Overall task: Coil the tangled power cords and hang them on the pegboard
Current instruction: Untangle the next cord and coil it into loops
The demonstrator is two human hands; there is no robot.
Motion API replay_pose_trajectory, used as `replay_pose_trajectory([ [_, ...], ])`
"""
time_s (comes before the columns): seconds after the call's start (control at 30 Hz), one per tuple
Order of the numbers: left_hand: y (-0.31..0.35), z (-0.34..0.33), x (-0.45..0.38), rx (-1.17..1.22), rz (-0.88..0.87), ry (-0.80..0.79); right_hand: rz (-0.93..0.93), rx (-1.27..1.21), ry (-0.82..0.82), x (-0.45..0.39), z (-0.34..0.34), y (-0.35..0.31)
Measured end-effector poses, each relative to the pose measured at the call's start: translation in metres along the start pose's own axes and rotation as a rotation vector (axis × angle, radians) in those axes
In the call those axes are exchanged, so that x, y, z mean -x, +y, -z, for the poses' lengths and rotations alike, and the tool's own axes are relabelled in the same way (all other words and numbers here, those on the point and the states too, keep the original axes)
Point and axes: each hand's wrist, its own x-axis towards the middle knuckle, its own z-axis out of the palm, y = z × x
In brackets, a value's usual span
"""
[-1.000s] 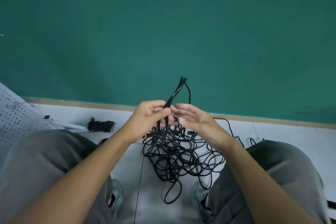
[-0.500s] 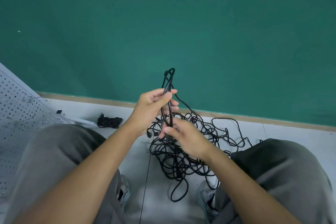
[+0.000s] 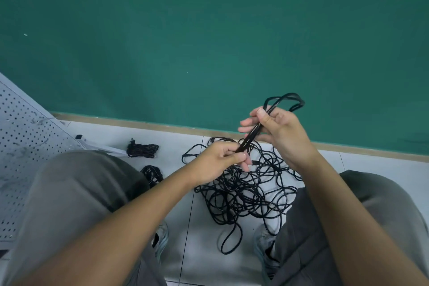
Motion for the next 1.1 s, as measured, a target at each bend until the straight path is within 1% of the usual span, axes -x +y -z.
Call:
replay_pose_trajectory([
  [0.1, 0.012, 0.011, 0.003, 0.040, -0.014, 0.039, -0.049, 0.028, 0.015, -0.003, 0.000, 0.009],
  [0.17, 0.026, 0.021, 0.005, 0.102, -0.045, 0.090, -0.083, 0.070, -0.031, -0.002, -0.002, 0.014],
  [0.23, 0.039, 0.032, 0.007, 0.161, -0.082, 0.126, -0.130, 0.126, -0.123, 0.003, -0.009, 0.022],
  [0.37, 0.054, 0.048, 0.013, 0.255, -0.117, 0.159, -0.218, 0.174, -0.367, 0.016, -0.043, 0.043],
  [0.43, 0.055, 0.055, 0.014, 0.294, -0.115, 0.209, -0.206, 0.188, -0.414, 0.019, -0.058, 0.048],
  [0.53, 0.049, 0.064, 0.011, 0.352, -0.093, 0.322, -0.104, 0.318, -0.381, 0.019, -0.065, 0.051],
  [0.6, 0.043, 0.063, 0.007, 0.320, -0.061, 0.343, -0.026, 0.432, -0.314, 0.016, -0.064, 0.054],
  [0.67, 0.040, 0.058, 0.003, 0.260, -0.025, 0.345, -0.007, 0.461, -0.257, 0.014, -0.061, 0.048],
  [0.73, 0.033, 0.054, 0.000, 0.193, 0.025, 0.309, 0.006, 0.416, -0.186, 0.013, -0.054, 0.031],
  [0.77, 0.027, 0.051, -0.001, 0.146, 0.050, 0.260, 0.015, 0.377, -0.154, 0.011, -0.048, 0.021],
  [0.83, 0.017, 0.041, 0.000, 0.052, 0.087, 0.105, 0.051, 0.284, -0.093, 0.006, -0.033, 0.002],
  [0.9, 0.009, 0.024, 0.002, 0.021, 0.097, -0.023, 0.083, 0.203, -0.040, 0.003, -0.017, -0.010],
  [0.97, 0.005, 0.009, 0.001, 0.004, 0.053, -0.040, 0.094, 0.168, -0.011, 0.000, -0.005, -0.014],
  [1.03, 0.005, 0.002, -0.001, 0.013, 0.004, -0.004, 0.085, 0.123, 0.001, -0.001, 0.001, -0.011],
  [1.1, 0.012, 0.005, -0.001, 0.054, -0.004, 0.011, 0.076, 0.033, -0.004, -0.002, 0.002, -0.006],
])
